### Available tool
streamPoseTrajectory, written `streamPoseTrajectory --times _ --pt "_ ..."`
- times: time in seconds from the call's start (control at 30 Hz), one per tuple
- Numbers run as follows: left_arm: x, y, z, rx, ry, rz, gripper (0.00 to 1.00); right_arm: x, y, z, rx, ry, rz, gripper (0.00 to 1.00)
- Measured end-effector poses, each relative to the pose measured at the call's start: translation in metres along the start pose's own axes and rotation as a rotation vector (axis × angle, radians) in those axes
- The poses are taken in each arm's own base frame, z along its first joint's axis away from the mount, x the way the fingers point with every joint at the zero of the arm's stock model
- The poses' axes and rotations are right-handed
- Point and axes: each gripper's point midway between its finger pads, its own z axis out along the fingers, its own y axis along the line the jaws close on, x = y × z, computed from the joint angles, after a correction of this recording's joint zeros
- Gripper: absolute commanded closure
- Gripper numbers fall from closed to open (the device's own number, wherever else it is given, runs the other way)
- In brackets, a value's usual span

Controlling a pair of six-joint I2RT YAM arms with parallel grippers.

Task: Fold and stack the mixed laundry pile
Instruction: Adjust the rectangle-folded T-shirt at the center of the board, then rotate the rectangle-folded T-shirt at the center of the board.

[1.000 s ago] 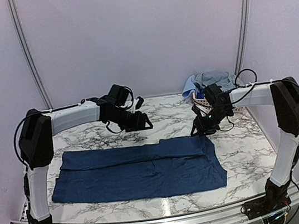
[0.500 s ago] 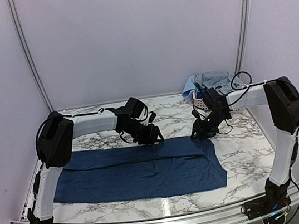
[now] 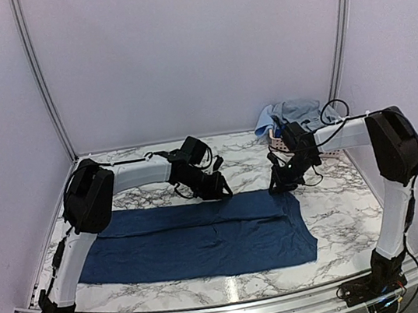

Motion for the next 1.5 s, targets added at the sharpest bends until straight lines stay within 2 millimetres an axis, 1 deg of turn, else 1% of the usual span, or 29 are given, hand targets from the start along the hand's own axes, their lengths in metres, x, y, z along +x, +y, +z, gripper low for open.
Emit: streamPoseTrajectory --times 0.1,0.2,0.3,0.47,0.57,0.7,0.83,0.93,1.0,1.03,1.07,1.17,1.2,1.27,1.3,1.37,1.4,1.43,1.47,1.5 --pt "0.001 0.0 0.0 0.002 0.003 -0.005 0.86 -0.006 0.004 -0.002 -0.011 -0.016 -0.007 0.88" --pt "-0.001 -0.003 0.0 0.01 0.0 0.006 1.0 -0.007 0.006 -0.003 -0.022 -0.019 -0.009 1.0" --pt "-0.002 -0.004 -0.001 0.014 -0.003 0.02 1.0 -0.009 0.01 -0.007 -0.033 -0.028 -0.014 1.0" --pt "-0.005 -0.01 -0.007 0.018 -0.013 0.043 1.0 -0.017 0.02 -0.026 -0.054 -0.075 -0.035 1.0" --pt "-0.008 -0.018 -0.018 0.024 -0.029 0.07 1.0 -0.018 0.028 -0.04 -0.073 -0.105 -0.049 1.0" --pt "-0.006 -0.037 -0.041 0.035 -0.052 0.129 1.0 -0.011 0.039 -0.059 -0.107 -0.133 -0.07 1.0" --pt "0.008 -0.063 -0.063 0.051 -0.059 0.218 1.0 0.005 0.048 -0.072 -0.138 -0.143 -0.09 1.0" --pt "0.029 -0.08 -0.071 0.059 -0.043 0.289 1.0 0.026 0.055 -0.074 -0.162 -0.127 -0.108 1.0" --pt "0.045 -0.086 -0.072 0.06 -0.024 0.325 1.0 0.042 0.06 -0.073 -0.177 -0.108 -0.125 1.0" --pt "0.055 -0.086 -0.072 0.057 -0.01 0.339 1.0 0.052 0.064 -0.072 -0.187 -0.095 -0.135 1.0" --pt "0.06 -0.088 -0.071 0.058 0.0 0.347 1.0 0.06 0.068 -0.071 -0.195 -0.082 -0.143 1.0" --pt "0.089 -0.084 -0.066 0.042 0.051 0.382 0.99 0.088 0.077 -0.067 -0.22 -0.046 -0.172 1.0" --pt "0.096 -0.081 -0.065 0.034 0.062 0.389 0.95 0.095 0.078 -0.066 -0.223 -0.037 -0.172 1.0" --pt "0.114 -0.074 -0.062 0.007 0.091 0.415 0.88 0.111 0.078 -0.065 -0.234 -0.017 -0.171 0.95" --pt "0.122 -0.071 -0.062 -0.008 0.102 0.431 0.83 0.118 0.078 -0.066 -0.24 -0.01 -0.168 0.91" --pt "0.134 -0.066 -0.063 -0.027 0.116 0.457 0.69 0.131 0.079 -0.066 -0.252 0.006 -0.164 0.79" --pt "0.139 -0.065 -0.066 -0.038 0.114 0.466 0.61 0.135 0.079 -0.067 -0.258 0.013 -0.164 0.73" --pt "0.143 -0.065 -0.069 -0.045 0.111 0.481 0.48 0.139 0.082 -0.068 -0.268 0.02 -0.167 0.7" --pt "0.144 -0.066 -0.074 -0.048 0.1 0.492 0.37 0.142 0.085 -0.069 -0.281 0.026 -0.176 0.66" --pt "0.144 -0.067 -0.079 -0.053 0.083 0.505 0.22 0.145 0.089 -0.072 -0.297 0.031 -0.187 0.62"
